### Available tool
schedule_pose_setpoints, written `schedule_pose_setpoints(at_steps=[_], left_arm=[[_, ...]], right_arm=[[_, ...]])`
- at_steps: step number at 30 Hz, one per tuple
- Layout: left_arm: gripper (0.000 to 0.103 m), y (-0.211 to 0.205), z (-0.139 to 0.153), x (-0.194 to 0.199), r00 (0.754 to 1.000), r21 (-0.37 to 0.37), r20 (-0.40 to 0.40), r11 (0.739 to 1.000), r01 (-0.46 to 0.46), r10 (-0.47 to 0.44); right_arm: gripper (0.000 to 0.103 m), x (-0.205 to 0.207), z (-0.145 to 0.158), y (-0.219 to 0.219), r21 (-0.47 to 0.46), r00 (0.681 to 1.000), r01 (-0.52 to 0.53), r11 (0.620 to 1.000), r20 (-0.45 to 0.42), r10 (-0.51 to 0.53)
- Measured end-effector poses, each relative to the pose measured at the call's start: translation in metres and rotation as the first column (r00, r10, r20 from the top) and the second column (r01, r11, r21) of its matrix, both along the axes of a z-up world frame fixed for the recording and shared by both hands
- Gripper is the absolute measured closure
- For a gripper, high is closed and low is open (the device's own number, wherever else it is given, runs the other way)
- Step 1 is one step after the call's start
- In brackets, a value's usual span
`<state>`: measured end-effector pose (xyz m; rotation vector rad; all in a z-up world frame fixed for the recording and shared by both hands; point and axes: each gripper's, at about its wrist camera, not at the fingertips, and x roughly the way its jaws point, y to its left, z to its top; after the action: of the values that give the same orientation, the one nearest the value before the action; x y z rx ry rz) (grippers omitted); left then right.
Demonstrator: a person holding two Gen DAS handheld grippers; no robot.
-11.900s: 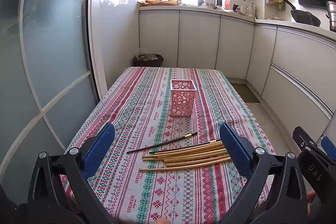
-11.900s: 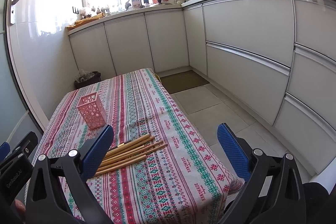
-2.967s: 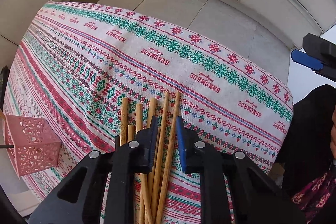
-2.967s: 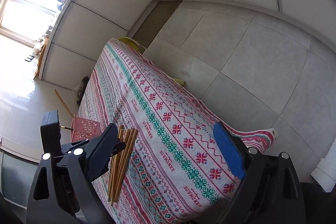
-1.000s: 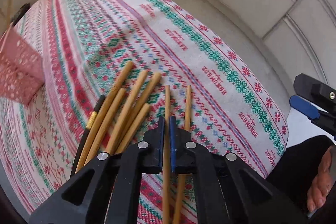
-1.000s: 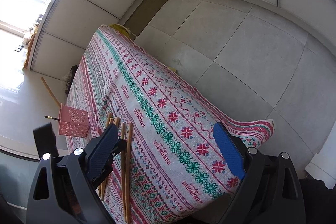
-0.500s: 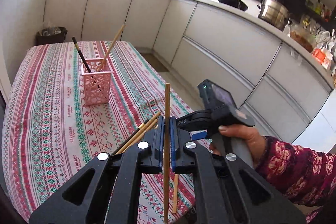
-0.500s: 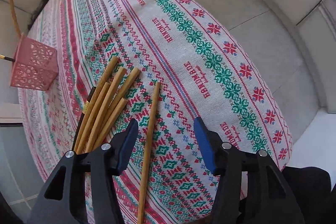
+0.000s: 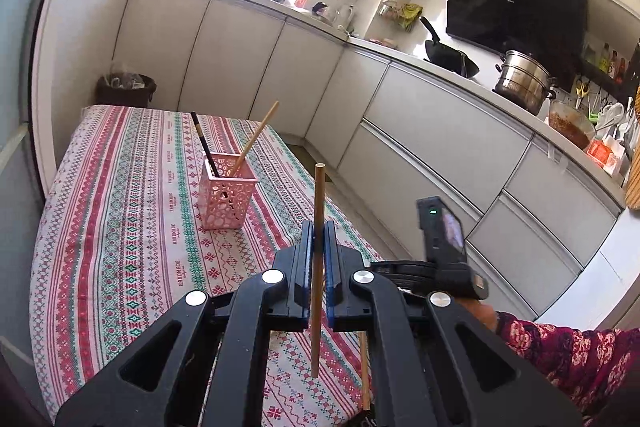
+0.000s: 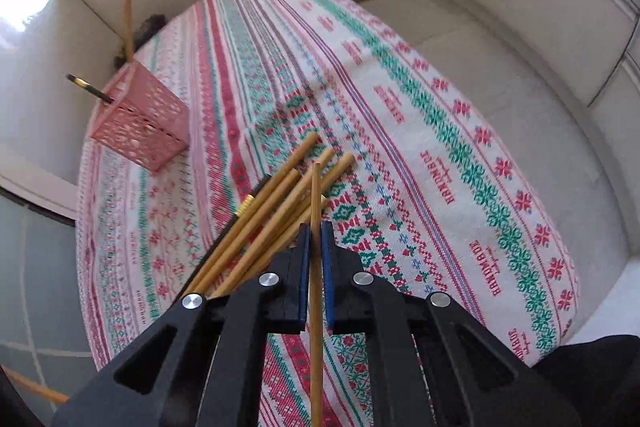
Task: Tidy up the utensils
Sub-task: 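Carry both chopsticks to the pink holder and release them inside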
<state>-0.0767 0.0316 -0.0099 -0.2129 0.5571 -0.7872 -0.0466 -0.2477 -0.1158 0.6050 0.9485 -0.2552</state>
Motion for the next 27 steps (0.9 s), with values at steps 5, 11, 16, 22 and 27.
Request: schedule_pose_setpoints(at_steps=[5,11,16,22,27], left_arm=[[0.099,0.0,0.006,-0.01,0.997,0.014,0.026,0.997,-0.071,0.07],[0.099,-0.007,0.024,-0.012,0.987,0.022,0.066,0.988,-0.151,0.15],[0.099,-0.02,0.053,0.007,0.978,0.041,0.104,0.981,-0.188,0.183],[0.099,-0.034,0.102,0.049,0.949,0.029,0.195,0.966,-0.258,0.248],[0.099,-0.044,0.123,0.096,0.909,0.013,0.257,0.939,-0.343,0.329]], right_arm=[[0.097,-0.044,0.065,0.008,-0.106,0.964,-0.026,0.994,0.262,0.053],[0.097,-0.07,0.12,0.024,-0.197,0.894,-0.033,0.98,0.432,0.117],[0.097,-0.053,0.162,0.008,-0.168,0.846,-0.025,0.985,0.521,0.11],[0.097,-0.009,0.222,-0.011,-0.132,0.775,0.007,0.991,0.627,0.078],[0.097,0.034,0.249,-0.022,-0.127,0.728,0.031,0.991,0.683,0.065]])
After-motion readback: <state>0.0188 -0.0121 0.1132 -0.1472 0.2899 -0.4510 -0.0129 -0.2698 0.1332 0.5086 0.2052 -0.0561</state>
